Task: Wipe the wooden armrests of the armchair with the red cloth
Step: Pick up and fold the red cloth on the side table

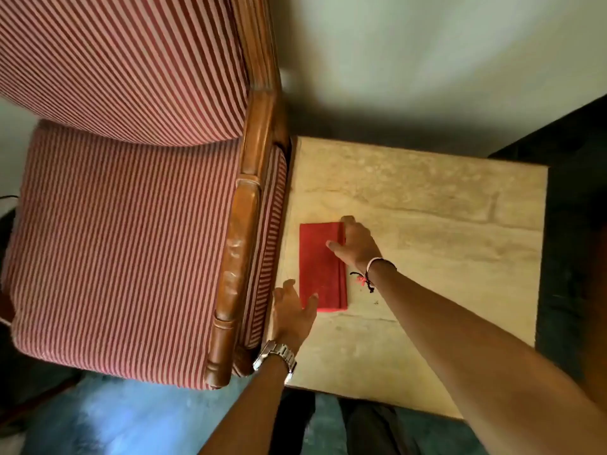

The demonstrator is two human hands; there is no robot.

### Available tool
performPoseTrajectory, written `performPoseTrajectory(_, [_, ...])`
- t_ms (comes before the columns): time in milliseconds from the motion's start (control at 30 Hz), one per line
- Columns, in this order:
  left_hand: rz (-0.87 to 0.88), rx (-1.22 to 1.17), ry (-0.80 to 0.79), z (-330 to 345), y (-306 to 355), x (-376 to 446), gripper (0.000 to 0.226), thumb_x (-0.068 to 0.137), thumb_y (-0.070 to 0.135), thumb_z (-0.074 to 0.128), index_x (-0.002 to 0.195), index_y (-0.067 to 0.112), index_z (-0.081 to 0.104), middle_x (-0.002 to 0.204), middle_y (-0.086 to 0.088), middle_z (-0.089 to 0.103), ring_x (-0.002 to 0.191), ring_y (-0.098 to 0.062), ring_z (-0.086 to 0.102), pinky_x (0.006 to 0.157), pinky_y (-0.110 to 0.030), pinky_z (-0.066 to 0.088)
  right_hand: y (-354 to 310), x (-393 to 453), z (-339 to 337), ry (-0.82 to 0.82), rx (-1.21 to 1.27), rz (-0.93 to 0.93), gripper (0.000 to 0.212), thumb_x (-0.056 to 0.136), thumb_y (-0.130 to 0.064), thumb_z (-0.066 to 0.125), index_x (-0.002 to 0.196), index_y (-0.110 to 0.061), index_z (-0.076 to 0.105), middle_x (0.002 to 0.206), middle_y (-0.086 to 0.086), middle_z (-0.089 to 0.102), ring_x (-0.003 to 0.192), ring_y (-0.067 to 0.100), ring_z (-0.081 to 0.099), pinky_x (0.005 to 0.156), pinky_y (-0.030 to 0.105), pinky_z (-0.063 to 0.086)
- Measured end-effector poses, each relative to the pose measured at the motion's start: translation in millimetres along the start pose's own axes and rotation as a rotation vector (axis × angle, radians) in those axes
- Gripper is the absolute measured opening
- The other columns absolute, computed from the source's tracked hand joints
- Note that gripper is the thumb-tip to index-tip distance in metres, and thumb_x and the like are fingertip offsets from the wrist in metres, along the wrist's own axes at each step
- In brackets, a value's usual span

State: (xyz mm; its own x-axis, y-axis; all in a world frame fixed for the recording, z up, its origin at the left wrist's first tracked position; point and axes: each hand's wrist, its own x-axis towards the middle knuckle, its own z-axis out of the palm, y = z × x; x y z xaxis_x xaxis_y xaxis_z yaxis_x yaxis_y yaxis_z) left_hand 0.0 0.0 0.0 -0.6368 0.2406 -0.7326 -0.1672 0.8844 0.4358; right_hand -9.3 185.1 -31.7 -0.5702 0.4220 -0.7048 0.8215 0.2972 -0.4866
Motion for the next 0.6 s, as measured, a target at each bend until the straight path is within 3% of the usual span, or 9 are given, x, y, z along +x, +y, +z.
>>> performPoseTrajectory(100, [-0.075,-0.084,0.034,19,-15,28,0.060,0.093,0.030,0.067,0.142,0.007,0.043,0.141,-0.016,0.046,0.116,-0.029,0.053,0.087,-0.029,0.042,13,17,26,0.109,0.220,0.087,0.058,0.090,-0.024,0.076,0.135,-0.003,0.047,0.115,0.015,0.068,0.115,0.035,0.065,0.091,0.035,0.051])
performPoseTrajectory(233, [-0.052,-0.089,0.145,29,-14,34,0.057,0.087,0.026,0.075,0.134,0.013,0.046,0.131,-0.010,0.048,0.094,-0.018,0.047,0.088,-0.036,0.053,16,20,39,0.266,0.286,0.115,0.053,0.087,-0.020,0.080,0.129,-0.005,0.053,0.112,0.017,0.074,0.107,0.035,0.070,0.086,0.034,0.051])
performPoseTrajectory(367, [-0.057,-0.163,0.189,38,-23,45,0.057,0.086,0.013,0.075,0.132,0.016,0.042,0.124,-0.013,0.065,0.103,-0.029,0.068,0.092,-0.045,0.060,22,26,53,0.370,0.293,0.096,0.032,0.085,-0.024,0.081,0.110,-0.007,0.069,0.094,0.008,0.074,0.093,0.029,0.070,0.076,0.027,0.046])
performPoseTrajectory(433, [-0.056,-0.230,0.180,38,-29,46,0.055,0.087,0.009,0.074,0.132,0.016,0.045,0.113,-0.012,0.071,0.098,-0.026,0.071,0.086,-0.034,0.062,23,23,55,0.409,0.352,0.090,0.023,0.084,-0.022,0.082,0.097,-0.006,0.073,0.082,0.004,0.068,0.080,0.023,0.065,0.071,0.027,0.042])
performPoseTrajectory(500, [-0.015,-0.278,0.164,34,-31,43,0.049,0.086,0.008,0.075,0.130,0.012,0.054,0.103,-0.006,0.072,0.083,-0.011,0.067,0.072,-0.007,0.054,23,18,51,0.395,0.425,0.107,0.021,0.083,-0.018,0.083,0.094,-0.002,0.073,0.082,0.008,0.067,0.078,0.019,0.061,0.069,0.026,0.043])
performPoseTrajectory(600, [0.073,-0.280,0.121,22,-29,31,0.040,0.085,0.013,0.077,0.123,0.011,0.066,0.091,0.005,0.069,0.076,-0.001,0.059,0.065,0.002,0.043,18,5,35,0.344,0.545,0.119,0.025,0.083,-0.011,0.083,0.103,0.001,0.073,0.091,0.007,0.068,0.088,0.018,0.063,0.076,0.025,0.048])
